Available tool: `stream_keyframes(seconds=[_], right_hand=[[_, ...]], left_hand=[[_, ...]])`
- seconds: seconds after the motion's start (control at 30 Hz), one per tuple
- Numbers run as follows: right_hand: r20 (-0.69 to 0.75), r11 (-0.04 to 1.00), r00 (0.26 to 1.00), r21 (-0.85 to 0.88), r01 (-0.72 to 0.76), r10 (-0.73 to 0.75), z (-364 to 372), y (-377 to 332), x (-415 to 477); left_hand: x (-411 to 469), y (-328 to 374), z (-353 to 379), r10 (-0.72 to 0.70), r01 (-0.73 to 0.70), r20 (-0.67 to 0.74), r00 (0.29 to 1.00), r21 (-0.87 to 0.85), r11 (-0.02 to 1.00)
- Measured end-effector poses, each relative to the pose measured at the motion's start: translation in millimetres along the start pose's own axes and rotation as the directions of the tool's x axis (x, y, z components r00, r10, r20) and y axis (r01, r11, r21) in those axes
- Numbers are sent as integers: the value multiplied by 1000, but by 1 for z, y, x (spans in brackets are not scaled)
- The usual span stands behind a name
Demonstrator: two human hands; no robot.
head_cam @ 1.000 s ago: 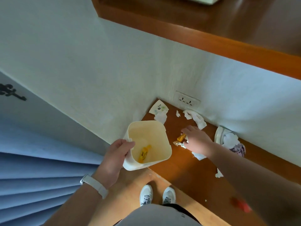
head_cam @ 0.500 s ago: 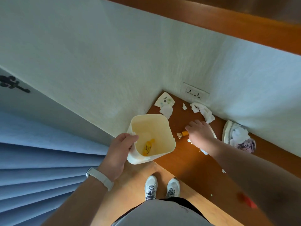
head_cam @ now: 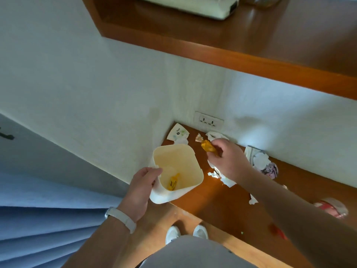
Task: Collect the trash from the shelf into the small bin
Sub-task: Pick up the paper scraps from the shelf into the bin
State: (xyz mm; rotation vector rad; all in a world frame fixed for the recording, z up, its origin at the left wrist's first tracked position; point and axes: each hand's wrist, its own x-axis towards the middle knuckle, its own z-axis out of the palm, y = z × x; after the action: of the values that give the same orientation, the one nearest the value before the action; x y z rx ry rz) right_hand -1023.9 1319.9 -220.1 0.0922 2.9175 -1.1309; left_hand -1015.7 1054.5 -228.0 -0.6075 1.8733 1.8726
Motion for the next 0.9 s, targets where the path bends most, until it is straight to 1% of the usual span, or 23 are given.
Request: stream_keyframes(seconds=[0.03, 0.1, 0.17, 0.27, 0.33, 0.43, 0.5, 0.6, 0.67, 0.73, 0.83, 0.9], right_hand=[[5, 999, 1000, 44, -16, 16, -6, -10, -7], [36, 998, 999, 53, -37, 35, -12, -26, -21], [81, 999, 996, -12, -33, 34, -10, -38, -34], [128, 987, 992, -161, 27, -6, 0, -49, -47], [144, 977, 990, -208, 38, -8, 5, -51, -52], [149, 974, 989, -226, 14, 20, 5, -50, -56], [150, 978, 988, -210, -8, 40, 4, -49, -58], [146, 981, 986, -188, -47, 75, -1, -50, -62], [127, 985, 988, -161, -66, 87, -4, -48, -66], [64, 985, 991, -133, -108, 117, -5, -44, -72], [-51, 969, 973, -88, -230, 226, -4, -25, -79], [-72, 942, 948, -104, -318, 311, 0, -3, -80]], left_hand=[[0, 1, 3, 4, -4, 16, 1000, 18, 1000], [2, 3, 7, 10, -12, 49, 999, 52, 999], [1, 6, 13, 9, -14, 80, 997, 67, 998], [1, 10, 19, 17, -29, 119, 993, 98, 995], [1, 11, 20, 28, -43, 134, 991, 104, 994], [2, 10, 19, 44, -65, 168, 985, 120, 991], [3, 10, 19, 62, -89, 188, 980, 137, 987], [6, 11, 19, 59, -87, 197, 979, 134, 987], [7, 11, 19, 50, -81, 210, 977, 142, 987], [9, 11, 18, 37, -71, 218, 975, 151, 986], [10, 10, 16, 35, -75, 231, 972, 163, 984], [14, 7, 15, 32, -75, 242, 970, 171, 982]])
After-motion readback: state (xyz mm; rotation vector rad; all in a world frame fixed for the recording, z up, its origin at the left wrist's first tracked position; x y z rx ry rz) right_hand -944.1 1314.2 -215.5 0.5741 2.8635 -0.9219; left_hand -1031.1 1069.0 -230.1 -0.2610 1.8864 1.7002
